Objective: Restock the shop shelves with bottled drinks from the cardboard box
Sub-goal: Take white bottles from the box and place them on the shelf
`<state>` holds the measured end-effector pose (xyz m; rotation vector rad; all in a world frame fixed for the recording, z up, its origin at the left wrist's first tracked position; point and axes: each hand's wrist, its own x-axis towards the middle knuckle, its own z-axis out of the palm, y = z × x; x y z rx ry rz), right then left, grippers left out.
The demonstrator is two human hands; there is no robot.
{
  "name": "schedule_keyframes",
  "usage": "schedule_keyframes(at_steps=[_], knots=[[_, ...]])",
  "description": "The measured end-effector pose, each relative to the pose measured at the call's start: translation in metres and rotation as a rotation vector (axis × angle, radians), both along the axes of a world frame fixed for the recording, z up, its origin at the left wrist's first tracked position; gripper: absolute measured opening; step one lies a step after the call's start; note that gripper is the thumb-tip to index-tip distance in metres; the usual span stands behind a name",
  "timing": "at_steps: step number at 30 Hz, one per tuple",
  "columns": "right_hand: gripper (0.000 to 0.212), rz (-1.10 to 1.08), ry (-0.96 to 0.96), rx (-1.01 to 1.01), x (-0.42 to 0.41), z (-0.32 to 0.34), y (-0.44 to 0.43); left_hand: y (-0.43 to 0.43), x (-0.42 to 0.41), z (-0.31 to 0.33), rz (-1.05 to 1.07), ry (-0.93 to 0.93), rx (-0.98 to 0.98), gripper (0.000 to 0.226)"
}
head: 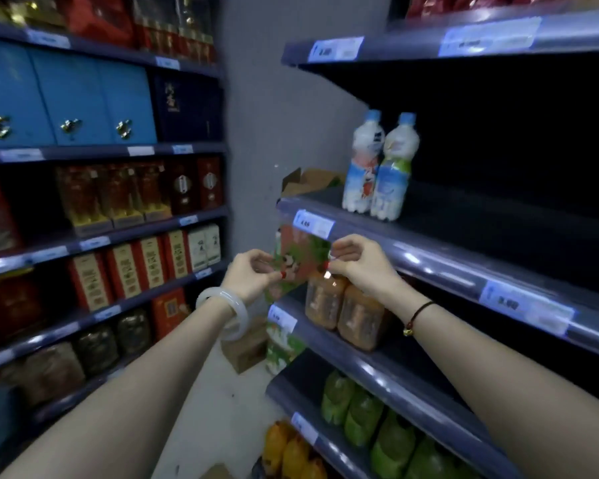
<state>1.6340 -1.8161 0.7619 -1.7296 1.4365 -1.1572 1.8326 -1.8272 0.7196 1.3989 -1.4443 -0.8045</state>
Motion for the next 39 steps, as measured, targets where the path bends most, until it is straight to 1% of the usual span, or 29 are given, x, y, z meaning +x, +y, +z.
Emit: schedule_keyframes(at_steps=[2,4,9,11,15,18,22,25,26,29,31,33,35,37,39], knots=[[0.035,0.081,0.047,0.087,0.015,-0.035,0.011,0.024,0.015,-0.028,0.084,-0.001,0.06,0.032],[0.038,0.151,0.079,0.162,0.028,-0.07,0.017,0.047,0.027,-0.055,0.154,0.04,0.108,0.033],[0.041,0.269,0.077,0.374,0.053,-0.152,0.026,0.092,0.046,-0.122,0.301,0.157,0.251,0.034],[0.045,0.332,0.094,0.455,0.062,-0.183,0.031,0.11,0.051,-0.154,0.356,0.201,0.313,0.031],[0.044,0.432,0.114,0.582,0.08,-0.27,0.048,0.156,0.055,-0.24,0.48,0.257,0.42,0.03],[0.042,0.445,0.105,0.667,0.089,-0.345,0.067,0.191,0.058,-0.317,0.554,0.296,0.525,0.025],[0.036,0.493,0.193,0.783,0.095,-0.451,0.09,0.233,0.065,-0.422,0.628,0.357,0.662,0.02],[0.029,0.49,0.254,0.847,0.098,-0.533,0.103,0.26,0.072,-0.506,0.668,0.361,0.732,0.032],[0.027,0.486,0.266,0.868,0.099,-0.558,0.107,0.267,0.074,-0.532,0.683,0.355,0.748,0.033],[0.026,0.478,0.267,0.923,0.104,-0.633,0.117,0.284,0.082,-0.607,0.704,0.404,0.791,0.023],[0.027,0.481,0.278,0.947,0.108,-0.681,0.124,0.292,0.086,-0.656,0.733,0.421,0.809,0.025],[0.028,0.478,0.284,0.976,0.112,-0.73,0.131,0.298,0.09,-0.702,0.719,0.398,0.819,0.032],[0.03,0.477,0.317,0.995,0.117,-0.776,0.137,0.302,0.094,-0.741,0.706,0.387,0.838,0.033],[0.029,0.464,0.346,1.021,0.12,-0.82,0.14,0.303,0.098,-0.776,0.697,0.366,0.853,0.028],[0.028,0.425,0.355,1.026,0.123,-0.858,0.145,0.305,0.103,-0.808,0.692,0.345,0.866,0.031]])
